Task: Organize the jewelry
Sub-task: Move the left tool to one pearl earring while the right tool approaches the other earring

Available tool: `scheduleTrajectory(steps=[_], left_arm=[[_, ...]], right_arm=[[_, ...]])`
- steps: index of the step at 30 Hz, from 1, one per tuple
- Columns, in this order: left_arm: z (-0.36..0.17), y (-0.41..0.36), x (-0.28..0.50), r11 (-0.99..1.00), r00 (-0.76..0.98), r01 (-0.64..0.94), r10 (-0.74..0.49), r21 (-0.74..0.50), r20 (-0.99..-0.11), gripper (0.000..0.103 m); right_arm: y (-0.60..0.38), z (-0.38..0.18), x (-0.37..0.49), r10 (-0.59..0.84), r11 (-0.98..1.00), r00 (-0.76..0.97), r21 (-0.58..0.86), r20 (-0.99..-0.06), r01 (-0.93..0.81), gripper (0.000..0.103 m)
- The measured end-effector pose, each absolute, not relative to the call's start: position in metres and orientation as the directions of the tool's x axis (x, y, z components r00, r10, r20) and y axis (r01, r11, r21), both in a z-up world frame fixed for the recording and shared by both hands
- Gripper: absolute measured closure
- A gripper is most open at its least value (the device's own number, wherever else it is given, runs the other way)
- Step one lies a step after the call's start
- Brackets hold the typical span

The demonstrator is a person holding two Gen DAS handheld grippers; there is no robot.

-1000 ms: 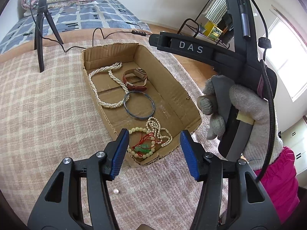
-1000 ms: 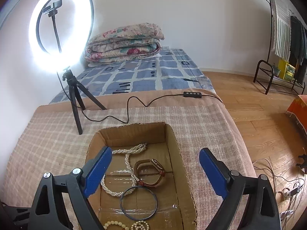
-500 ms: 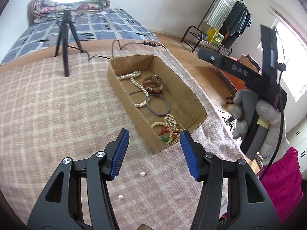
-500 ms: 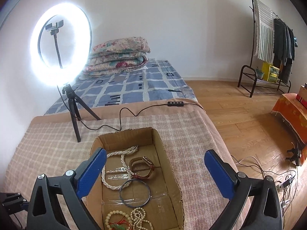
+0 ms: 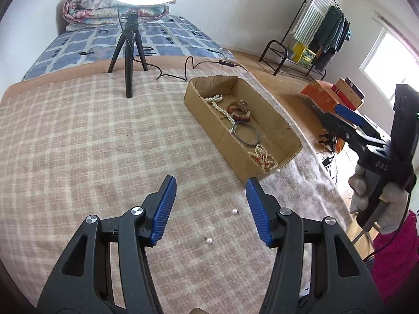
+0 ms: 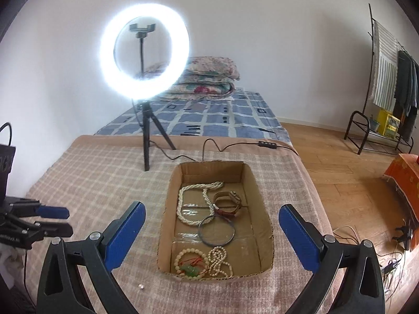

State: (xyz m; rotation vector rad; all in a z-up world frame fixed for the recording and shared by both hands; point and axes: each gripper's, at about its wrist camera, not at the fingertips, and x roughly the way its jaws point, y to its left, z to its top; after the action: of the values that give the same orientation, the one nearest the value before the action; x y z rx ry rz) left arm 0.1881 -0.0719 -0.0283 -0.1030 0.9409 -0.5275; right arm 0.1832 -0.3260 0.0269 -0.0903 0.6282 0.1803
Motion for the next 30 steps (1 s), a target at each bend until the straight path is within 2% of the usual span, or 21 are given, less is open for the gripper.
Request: scheduleTrajectory(steps=[9,17,18,20,21,25,30], left_arm=[[-0.029,-0.066,0.152,0.883,0.507,0.413,-0.425,-0.221,-0.75,0.047],[-0.036,-0.066,0.139,0.882,0.518,0.429,-0.417,-0.195,-0.747,0.047],[-0.038,-0.066,0.139,0.882,0.517,0.43,-0.418,-0.195,-0.747,0.049],[-0.045,-0.066,0.139,0.878,0.502,0.433,-0.423,-0.204,-0.754,0.06],[-0.049,-0.066,0.138,0.877,0.493,0.435,-0.424,-0.207,-0.76,0.061],[-0.069,-0.07,0.135,0.861,0.443,0.462,-0.432,-0.213,-0.785,0.072],[-0.097,-0.081,0.128,0.838,0.366,0.498,-0.438,-0.225,-0.821,0.074]], right_arm=[[-0.283,0.003,0.139,0.218,0.938,0.738,-0.072,-0.638,-0.339,0.002],[-0.267,-0.024,0.128,0.252,0.91,0.675,-0.068,-0.694,-0.409,0.028],[-0.267,-0.029,0.129,0.258,0.907,0.661,-0.059,-0.704,-0.417,0.03],[-0.267,-0.038,0.131,0.26,0.901,0.637,-0.055,-0.725,-0.43,0.036],[-0.266,-0.043,0.131,0.26,0.897,0.623,-0.054,-0.738,-0.438,0.038],[-0.266,-0.067,0.134,0.287,0.873,0.532,-0.011,-0.796,-0.487,0.056],[-0.261,-0.092,0.136,0.291,0.839,0.454,-0.003,-0.842,-0.544,0.066]])
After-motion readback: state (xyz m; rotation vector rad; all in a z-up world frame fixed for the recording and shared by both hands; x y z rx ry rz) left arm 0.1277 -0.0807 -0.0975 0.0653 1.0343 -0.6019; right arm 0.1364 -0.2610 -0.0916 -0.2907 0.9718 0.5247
